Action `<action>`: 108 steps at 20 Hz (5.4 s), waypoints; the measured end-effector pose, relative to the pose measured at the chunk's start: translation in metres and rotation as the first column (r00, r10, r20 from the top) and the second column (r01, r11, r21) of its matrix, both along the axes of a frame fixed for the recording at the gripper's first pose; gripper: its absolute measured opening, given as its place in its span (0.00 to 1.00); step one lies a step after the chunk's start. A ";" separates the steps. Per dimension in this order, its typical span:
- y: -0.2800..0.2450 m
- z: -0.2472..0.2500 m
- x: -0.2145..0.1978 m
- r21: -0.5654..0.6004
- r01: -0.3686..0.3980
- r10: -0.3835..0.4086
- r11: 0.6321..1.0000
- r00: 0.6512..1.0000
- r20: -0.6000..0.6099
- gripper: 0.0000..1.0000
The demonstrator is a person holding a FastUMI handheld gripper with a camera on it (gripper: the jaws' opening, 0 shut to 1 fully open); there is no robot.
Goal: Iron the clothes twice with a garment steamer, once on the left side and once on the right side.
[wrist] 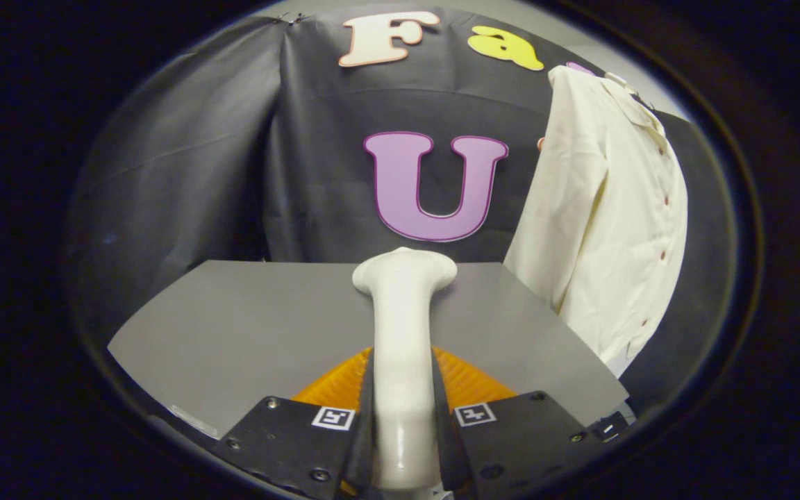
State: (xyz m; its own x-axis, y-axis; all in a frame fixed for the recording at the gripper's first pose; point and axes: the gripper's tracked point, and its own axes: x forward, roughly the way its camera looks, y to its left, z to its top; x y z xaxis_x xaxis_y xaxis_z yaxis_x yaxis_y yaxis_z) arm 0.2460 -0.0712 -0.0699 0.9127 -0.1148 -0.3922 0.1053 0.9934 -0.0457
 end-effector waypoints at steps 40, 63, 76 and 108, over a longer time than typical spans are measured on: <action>-0.280 0.152 -0.026 0.048 0.066 -0.081 0.997 0.846 0.527 0.33; -0.295 0.015 -0.049 0.209 -0.012 -0.082 0.978 0.895 0.438 0.33; -0.302 -0.096 -0.077 0.242 -0.015 -0.068 0.970 0.941 0.331 0.33; -0.329 -0.128 -0.154 0.379 -0.011 -0.104 0.925 0.954 0.282 0.33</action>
